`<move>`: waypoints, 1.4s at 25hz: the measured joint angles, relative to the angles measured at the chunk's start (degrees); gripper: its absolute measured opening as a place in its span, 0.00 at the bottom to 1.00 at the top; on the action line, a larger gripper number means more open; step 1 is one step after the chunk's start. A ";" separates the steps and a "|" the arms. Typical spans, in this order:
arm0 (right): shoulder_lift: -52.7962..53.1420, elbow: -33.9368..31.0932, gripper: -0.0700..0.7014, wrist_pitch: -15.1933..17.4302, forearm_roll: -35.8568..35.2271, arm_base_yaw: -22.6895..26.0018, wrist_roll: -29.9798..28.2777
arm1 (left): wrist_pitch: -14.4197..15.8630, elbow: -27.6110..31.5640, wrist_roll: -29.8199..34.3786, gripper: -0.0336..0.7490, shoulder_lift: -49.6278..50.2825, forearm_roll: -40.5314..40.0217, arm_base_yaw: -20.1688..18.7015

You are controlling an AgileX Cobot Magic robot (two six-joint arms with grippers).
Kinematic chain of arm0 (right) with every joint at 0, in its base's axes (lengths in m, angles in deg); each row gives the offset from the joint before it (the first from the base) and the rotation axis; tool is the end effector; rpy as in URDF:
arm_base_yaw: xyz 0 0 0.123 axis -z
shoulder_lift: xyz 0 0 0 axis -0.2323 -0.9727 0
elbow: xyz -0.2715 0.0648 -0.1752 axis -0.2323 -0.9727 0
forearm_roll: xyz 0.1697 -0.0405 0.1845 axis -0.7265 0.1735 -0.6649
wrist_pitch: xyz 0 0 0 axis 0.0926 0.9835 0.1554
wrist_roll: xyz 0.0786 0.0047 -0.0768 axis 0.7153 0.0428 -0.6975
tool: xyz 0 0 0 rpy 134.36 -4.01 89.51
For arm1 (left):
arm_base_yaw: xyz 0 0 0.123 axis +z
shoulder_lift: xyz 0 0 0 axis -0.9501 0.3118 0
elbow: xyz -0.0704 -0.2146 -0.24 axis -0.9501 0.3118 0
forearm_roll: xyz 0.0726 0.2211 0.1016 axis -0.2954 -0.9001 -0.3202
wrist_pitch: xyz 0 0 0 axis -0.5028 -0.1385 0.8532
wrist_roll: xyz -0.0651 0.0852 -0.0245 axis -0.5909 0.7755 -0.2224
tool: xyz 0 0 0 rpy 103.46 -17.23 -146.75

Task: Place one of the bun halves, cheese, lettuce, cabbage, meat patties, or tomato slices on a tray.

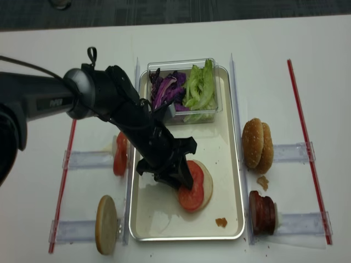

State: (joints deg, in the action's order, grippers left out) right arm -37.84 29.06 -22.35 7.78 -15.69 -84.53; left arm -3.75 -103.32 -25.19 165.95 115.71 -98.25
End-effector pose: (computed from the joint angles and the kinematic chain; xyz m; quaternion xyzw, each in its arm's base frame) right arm -0.0345 0.0060 0.2535 -0.0308 0.8734 0.0402 0.4844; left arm 0.2870 -0.2254 0.1694 -0.1224 -0.9246 0.3405 0.1193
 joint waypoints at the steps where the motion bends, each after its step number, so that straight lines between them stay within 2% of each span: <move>1: 0.00 0.00 0.26 0.00 0.00 0.00 0.24 | 0.00 0.00 -0.14 0.28 0.00 -0.15 0.00; 5: 0.00 0.00 0.26 0.00 0.00 0.00 0.68 | 0.13 -0.24 -1.04 0.28 -0.42 -1.33 0.00; 8: 0.00 0.00 0.26 0.00 0.00 0.00 0.68 | 0.85 -2.01 -4.44 0.28 -0.75 -5.13 0.00; 22: 0.00 0.00 0.26 0.00 0.00 0.00 1.09 | 8.49 -12.20 -16.18 0.29 -0.80 -18.00 0.00; 30: 0.00 0.00 0.26 0.00 0.00 0.00 1.09 | 9.45 -20.11 -25.72 0.32 -0.80 -30.72 -1.14; 35: 0.00 0.00 0.26 0.00 0.00 0.00 1.09 | 9.79 -22.97 -30.66 0.32 -2.30 -36.25 -1.90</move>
State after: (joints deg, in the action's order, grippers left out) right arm -37.84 29.06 -22.35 7.78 -15.69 -83.43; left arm 6.04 -126.29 -55.86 163.65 79.46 -100.15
